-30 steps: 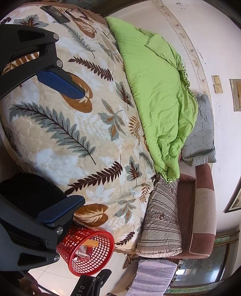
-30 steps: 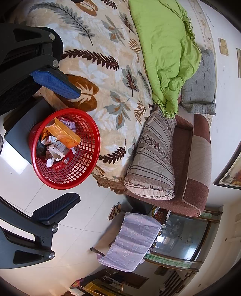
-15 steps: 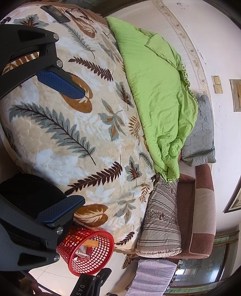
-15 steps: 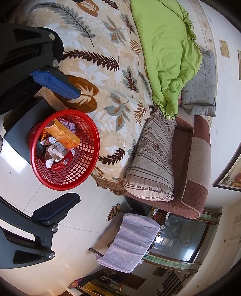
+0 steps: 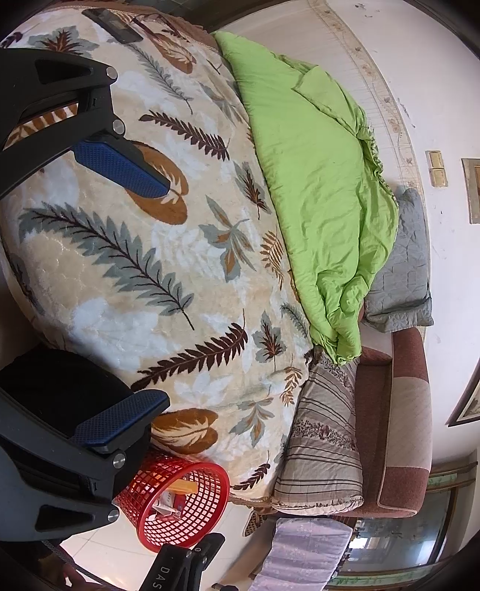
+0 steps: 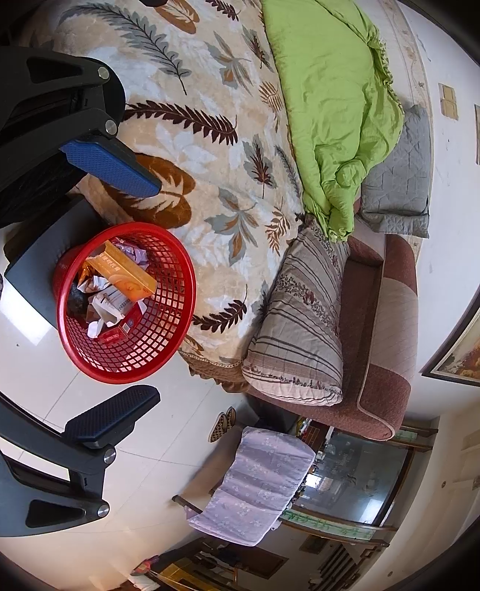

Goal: Collect trash

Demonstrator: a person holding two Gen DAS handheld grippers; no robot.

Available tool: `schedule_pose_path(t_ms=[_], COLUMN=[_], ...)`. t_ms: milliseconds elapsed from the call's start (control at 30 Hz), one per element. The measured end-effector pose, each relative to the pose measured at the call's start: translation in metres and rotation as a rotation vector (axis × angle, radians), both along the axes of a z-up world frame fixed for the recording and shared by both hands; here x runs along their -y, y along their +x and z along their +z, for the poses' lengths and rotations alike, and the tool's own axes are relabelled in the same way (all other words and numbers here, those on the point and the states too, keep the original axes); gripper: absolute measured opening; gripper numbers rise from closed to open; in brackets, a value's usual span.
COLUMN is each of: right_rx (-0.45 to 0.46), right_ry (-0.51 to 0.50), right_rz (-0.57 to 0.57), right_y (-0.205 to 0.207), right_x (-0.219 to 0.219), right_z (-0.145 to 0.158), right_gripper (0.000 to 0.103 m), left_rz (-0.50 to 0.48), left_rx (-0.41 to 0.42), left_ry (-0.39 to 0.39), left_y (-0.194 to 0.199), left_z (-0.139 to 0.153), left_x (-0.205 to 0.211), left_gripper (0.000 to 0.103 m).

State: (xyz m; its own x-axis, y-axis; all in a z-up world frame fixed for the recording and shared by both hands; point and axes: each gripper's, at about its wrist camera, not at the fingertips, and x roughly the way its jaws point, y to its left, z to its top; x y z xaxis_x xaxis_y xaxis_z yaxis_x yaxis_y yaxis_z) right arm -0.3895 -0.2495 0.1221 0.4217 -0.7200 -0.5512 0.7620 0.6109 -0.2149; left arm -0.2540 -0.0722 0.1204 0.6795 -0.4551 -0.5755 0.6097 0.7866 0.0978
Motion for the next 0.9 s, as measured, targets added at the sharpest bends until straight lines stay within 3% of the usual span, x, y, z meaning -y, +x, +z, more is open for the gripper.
schedule_pose_path(t_ms=[567, 767, 900], right_rx=[-0.012, -0.019, -0.143], right_ry=[-0.009, 0.064, 0.141], right_rz=[0.109, 0.275, 0.399], right_y=[0.036, 0.095, 0.170], right_x=[-0.010, -0.018, -0.032], right_z=[-0.003, 0.007, -0.013], right_gripper=[0.103, 0.103, 0.103], left_rz=[0.080, 0.255, 0.382], left_rx=[-0.085, -0.111, -0.160], left_ry=[-0.027, 0.005, 0.034], left_y=[0.034, 0.080, 0.122], left_z=[-0.018, -0.030, -0.045], left_x=[-0.019, -0.049, -0.076], left_gripper=[0.103, 0.103, 0.103])
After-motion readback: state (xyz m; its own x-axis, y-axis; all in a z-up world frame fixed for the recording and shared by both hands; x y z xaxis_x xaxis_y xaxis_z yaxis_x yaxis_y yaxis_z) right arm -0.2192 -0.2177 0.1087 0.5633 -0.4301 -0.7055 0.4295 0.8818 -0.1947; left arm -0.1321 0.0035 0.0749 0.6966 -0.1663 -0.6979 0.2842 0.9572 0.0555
